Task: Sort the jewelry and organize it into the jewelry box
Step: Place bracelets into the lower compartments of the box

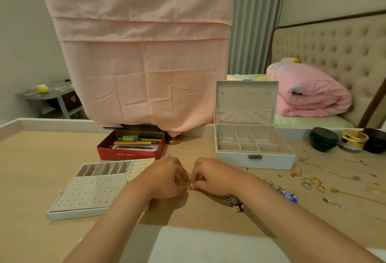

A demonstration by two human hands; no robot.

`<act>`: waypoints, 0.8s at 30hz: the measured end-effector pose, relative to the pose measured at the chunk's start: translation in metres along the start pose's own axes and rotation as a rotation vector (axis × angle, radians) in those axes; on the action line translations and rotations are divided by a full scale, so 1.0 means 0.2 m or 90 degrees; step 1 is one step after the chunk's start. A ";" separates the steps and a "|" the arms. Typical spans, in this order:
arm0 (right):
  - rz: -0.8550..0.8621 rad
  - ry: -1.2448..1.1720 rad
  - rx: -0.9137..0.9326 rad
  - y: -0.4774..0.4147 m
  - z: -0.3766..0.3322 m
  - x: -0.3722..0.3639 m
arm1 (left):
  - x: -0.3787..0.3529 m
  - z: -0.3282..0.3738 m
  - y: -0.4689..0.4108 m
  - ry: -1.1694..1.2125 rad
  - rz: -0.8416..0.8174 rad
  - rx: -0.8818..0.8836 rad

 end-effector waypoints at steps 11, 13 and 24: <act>0.185 -0.541 -0.146 0.11 0.23 0.13 | 0.04 0.20 -0.13 0.390 0.161 0.029; 0.194 -0.615 -0.138 0.15 0.26 0.16 | 0.05 0.27 -0.18 0.473 0.186 0.034; 0.442 -0.330 -0.176 0.34 0.64 0.54 | 0.14 0.71 -0.60 0.555 0.176 -0.025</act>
Point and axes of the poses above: each hand's wrist, its own y-axis away from the middle knuckle, its own x-axis out of the back of the hand, z = x × y, the point moved 2 cm from there along -y, towards the middle knuckle, and after that the axes turned 7 degrees about -y, right-handed, at the moved point
